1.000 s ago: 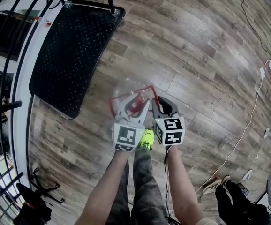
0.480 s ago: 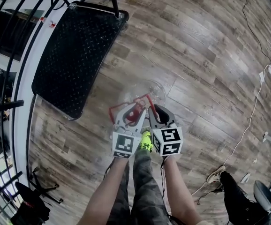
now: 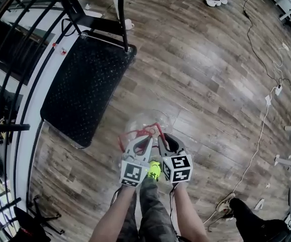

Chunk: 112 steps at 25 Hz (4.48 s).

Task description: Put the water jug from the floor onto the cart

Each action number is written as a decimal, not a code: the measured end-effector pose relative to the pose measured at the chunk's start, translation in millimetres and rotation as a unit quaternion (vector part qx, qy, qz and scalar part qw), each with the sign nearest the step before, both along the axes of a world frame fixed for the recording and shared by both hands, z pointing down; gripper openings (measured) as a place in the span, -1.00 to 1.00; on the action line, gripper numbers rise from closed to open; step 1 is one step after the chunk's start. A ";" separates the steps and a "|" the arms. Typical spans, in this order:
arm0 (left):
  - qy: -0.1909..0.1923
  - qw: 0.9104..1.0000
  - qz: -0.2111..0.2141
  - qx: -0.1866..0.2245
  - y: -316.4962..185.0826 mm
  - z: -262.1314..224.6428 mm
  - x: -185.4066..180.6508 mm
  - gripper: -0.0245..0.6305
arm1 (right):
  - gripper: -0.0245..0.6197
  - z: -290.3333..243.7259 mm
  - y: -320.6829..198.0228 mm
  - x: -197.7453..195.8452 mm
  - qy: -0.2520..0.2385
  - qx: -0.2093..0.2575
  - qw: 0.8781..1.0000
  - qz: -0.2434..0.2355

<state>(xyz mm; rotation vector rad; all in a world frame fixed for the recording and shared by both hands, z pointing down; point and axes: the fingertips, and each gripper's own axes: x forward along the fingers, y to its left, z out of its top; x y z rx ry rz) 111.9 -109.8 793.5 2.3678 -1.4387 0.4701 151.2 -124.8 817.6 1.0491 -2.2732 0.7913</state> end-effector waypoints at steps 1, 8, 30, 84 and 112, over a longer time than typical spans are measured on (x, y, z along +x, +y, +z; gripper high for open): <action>0.000 1.000 0.002 0.004 0.7 -14.5 0.6 -0.88 | -0.71 -12.9 0.7 0.2 -0.002 0.001 1.000 0.001; -0.002 1.000 0.012 0.015 12.7 -112.5 -6.1 -0.89 | -0.71 -109.8 6.6 -11.3 -0.018 0.008 1.000 -0.014; -0.022 0.996 -0.021 0.084 65.9 -354.1 -4.6 -0.89 | -0.71 -361.2 54.3 -13.3 -0.065 0.063 0.994 -0.059; 0.023 0.994 -0.061 0.091 -74.9 -353.8 -185.5 -0.89 | -0.69 -366.5 -80.5 -189.7 -0.056 0.060 0.993 -0.082; -0.021 0.981 -0.191 0.022 -239.2 -278.6 -367.8 -0.89 | -0.69 -297.8 -248.8 -379.6 -0.114 -0.011 0.974 -0.196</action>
